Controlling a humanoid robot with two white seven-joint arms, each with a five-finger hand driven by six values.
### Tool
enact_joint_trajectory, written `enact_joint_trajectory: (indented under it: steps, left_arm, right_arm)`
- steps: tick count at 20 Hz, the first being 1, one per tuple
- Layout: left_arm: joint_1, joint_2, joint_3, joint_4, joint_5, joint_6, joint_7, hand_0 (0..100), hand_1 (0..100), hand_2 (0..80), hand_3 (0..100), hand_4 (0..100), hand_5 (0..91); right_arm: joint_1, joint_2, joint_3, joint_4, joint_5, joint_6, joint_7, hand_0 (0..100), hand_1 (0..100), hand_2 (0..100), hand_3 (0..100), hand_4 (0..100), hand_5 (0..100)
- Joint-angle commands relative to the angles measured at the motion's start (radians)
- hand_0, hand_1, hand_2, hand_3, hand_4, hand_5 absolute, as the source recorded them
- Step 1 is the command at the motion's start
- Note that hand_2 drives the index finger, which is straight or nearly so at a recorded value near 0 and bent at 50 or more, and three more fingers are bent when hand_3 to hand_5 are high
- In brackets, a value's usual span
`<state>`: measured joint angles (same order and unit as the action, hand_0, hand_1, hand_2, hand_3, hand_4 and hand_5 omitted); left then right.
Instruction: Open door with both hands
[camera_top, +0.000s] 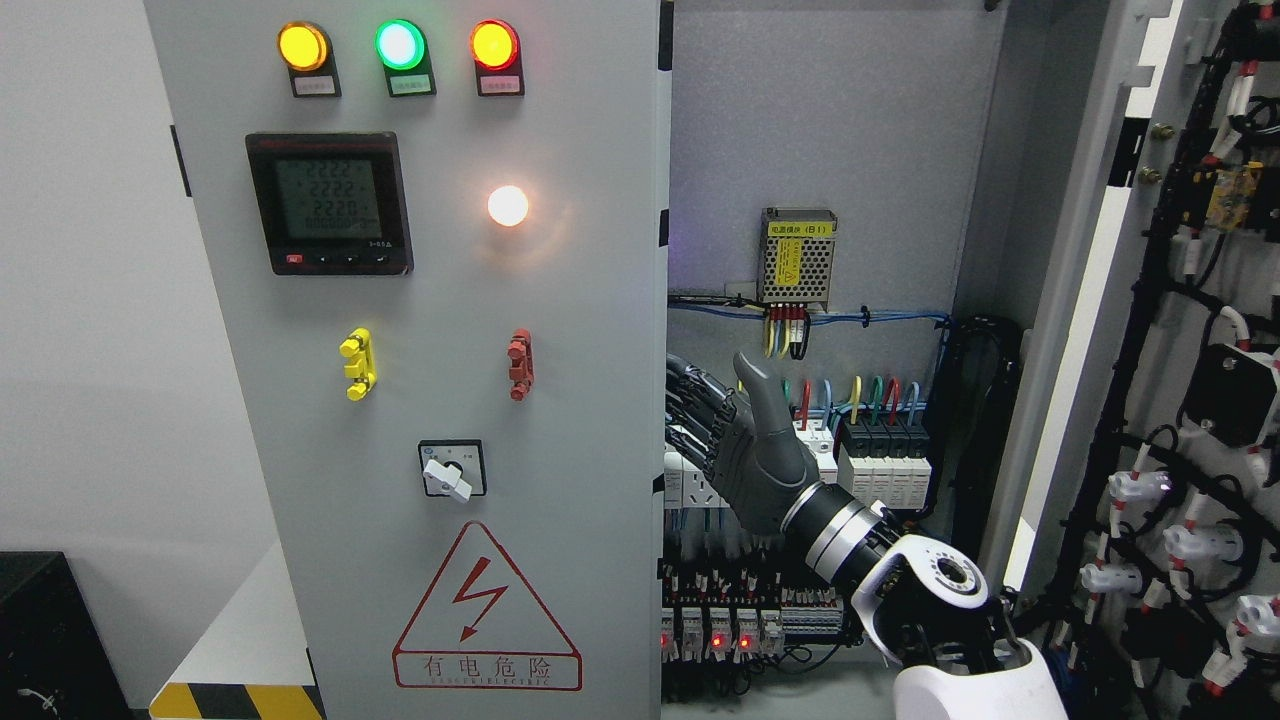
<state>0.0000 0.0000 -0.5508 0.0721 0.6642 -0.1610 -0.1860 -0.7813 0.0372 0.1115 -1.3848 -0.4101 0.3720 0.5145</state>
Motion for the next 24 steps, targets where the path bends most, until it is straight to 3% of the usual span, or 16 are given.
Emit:
enact_joint_trajectory:
  steps: [1, 6, 24]
  left_arm:
    - [-0.014, -0.002, 0.0, 0.0, 0.0, 0.0, -0.004, 0, 0, 0.0, 0, 0, 0.0]
    - [-0.014, -0.002, -0.001, 0.0, 0.0, 0.0, -0.003, 0, 0, 0.0, 0, 0, 0.0]
    - [-0.014, -0.003, 0.0, 0.0, 0.0, 0.0, -0.003, 0, 0, 0.0, 0, 0, 0.0]
  right_arm:
    - [-0.012, 0.0, -0.003, 0.015, 0.002, 0.001, 0.01, 0, 0, 0, 0, 0, 0]
    - [-0.013, 0.0, -0.003, 0.023, 0.004, 0.001, 0.059, 0, 0, 0, 0, 0, 0]
    - [-0.019, -0.002, -0.003, 0.03, 0.002, 0.022, 0.142, 0, 0, 0, 0, 0, 0]
